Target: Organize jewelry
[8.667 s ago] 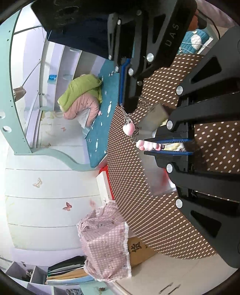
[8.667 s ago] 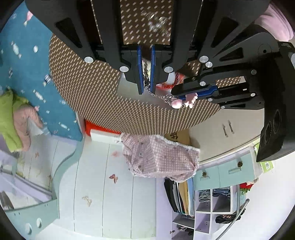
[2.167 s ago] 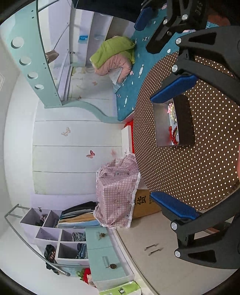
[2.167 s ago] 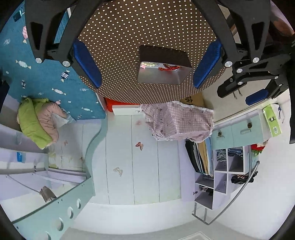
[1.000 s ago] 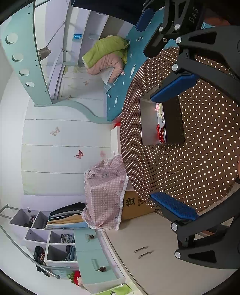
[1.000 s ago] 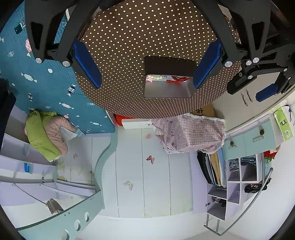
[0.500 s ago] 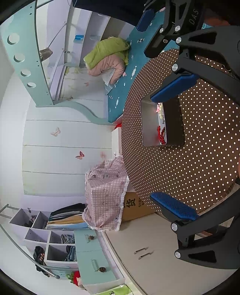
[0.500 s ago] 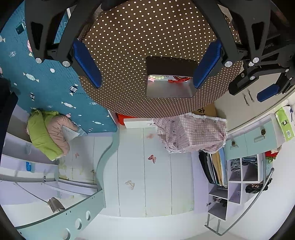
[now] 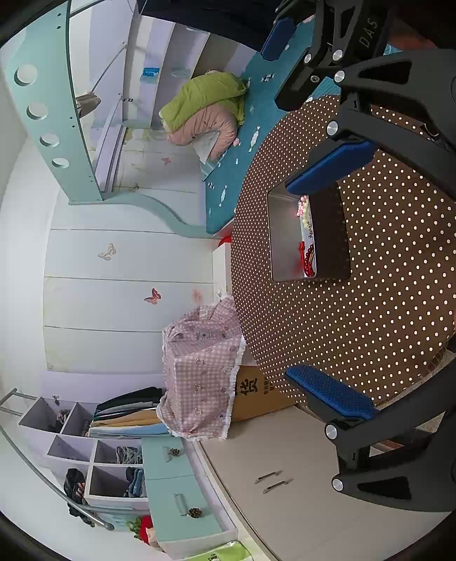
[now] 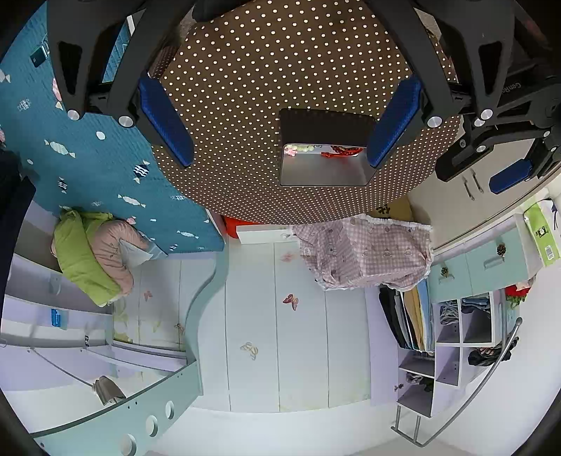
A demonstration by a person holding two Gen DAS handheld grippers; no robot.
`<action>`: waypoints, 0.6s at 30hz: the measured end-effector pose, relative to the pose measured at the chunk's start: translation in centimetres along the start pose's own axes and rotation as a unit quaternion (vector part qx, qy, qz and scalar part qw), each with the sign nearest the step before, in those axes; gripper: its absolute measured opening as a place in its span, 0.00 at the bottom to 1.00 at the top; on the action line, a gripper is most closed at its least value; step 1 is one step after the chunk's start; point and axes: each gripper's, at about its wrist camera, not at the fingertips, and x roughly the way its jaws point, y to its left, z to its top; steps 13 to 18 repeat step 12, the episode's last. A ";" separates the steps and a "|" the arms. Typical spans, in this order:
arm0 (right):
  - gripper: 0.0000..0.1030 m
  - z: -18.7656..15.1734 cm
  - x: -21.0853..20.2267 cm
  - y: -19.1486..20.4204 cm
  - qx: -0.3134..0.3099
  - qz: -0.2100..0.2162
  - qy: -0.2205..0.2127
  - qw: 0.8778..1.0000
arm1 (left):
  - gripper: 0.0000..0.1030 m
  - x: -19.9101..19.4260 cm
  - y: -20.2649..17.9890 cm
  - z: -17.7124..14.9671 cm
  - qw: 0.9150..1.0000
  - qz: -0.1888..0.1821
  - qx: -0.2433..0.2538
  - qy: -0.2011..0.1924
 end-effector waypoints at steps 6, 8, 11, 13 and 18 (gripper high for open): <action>0.93 0.0 0.1 0.2 0.000 -0.002 0.001 1.000 | 0.95 -0.3 -0.1 0.0 1.000 0.000 0.000 0.000; 0.93 0.0 0.1 0.2 0.001 -0.002 0.001 1.000 | 0.95 -0.3 -0.1 0.1 1.000 0.001 -0.001 0.002; 0.93 -0.1 0.1 0.2 0.002 -0.003 0.002 1.000 | 0.95 -0.4 -0.2 0.1 1.000 0.002 -0.001 0.002; 0.93 -0.1 0.1 0.2 0.001 -0.003 0.002 1.000 | 0.95 -0.4 -0.2 0.1 1.000 0.002 -0.002 0.003; 0.93 -0.1 0.1 0.2 0.001 -0.003 0.002 1.000 | 0.95 -0.4 -0.2 0.1 1.000 0.002 -0.002 0.003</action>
